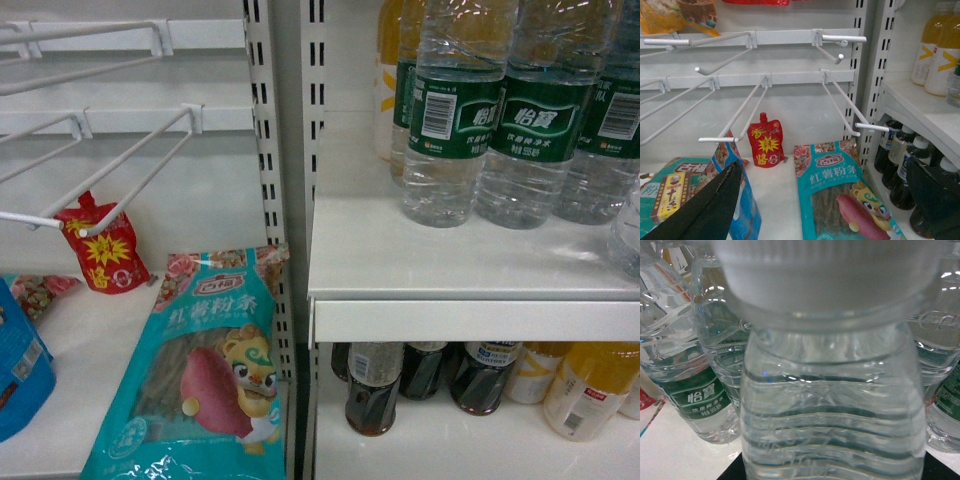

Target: Move water from second to third shelf

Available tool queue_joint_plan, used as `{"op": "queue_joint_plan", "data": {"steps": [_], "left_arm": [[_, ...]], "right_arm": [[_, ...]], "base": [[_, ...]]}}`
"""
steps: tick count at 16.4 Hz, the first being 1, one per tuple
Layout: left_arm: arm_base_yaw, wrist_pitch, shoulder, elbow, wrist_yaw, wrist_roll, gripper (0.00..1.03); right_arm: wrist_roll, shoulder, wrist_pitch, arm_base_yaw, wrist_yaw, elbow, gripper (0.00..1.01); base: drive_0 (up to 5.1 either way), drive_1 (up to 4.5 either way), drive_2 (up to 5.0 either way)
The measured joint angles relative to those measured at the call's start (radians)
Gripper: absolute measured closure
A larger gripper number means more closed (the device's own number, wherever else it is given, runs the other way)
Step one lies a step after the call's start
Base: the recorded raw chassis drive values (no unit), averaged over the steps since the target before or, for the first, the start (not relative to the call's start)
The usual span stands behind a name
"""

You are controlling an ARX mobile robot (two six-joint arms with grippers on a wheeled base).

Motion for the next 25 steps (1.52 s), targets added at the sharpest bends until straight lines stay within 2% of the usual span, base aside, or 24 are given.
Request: {"op": "queue_joint_plan", "data": {"steps": [12,19,20,23,24,25], "left_arm": [[0.000,0.000,0.000,0.000,0.000,0.000,0.05],[0.000,0.000,0.000,0.000,0.000,0.000,0.05],[0.000,0.000,0.000,0.000,0.000,0.000,0.05],[0.000,0.000,0.000,0.000,0.000,0.000,0.05],[0.000,0.000,0.000,0.000,0.000,0.000,0.05],[0.000,0.000,0.000,0.000,0.000,0.000,0.05]], "right_arm": [[0.010,0.119,0.018,-0.002,0.030,0.084,0.59],[0.017,0.129,0.024,-0.003,0.036,0.089,0.59],[0.019,0.129,0.023,-0.003,0.037,0.089,0.52],[0.026,0.127,0.041,-0.010,0.037,0.089,0.15],[0.026,0.127,0.040,-0.010,0.037,0.089,0.06],[0.026,0.127,0.039,-0.010,0.037,0.089,0.02]], "base": [[0.0,0.00,0.0],[0.0,0.00,0.0],[0.0,0.00,0.0],[0.0,0.00,0.0],[0.0,0.00,0.0],[0.0,0.00,0.0]]}}
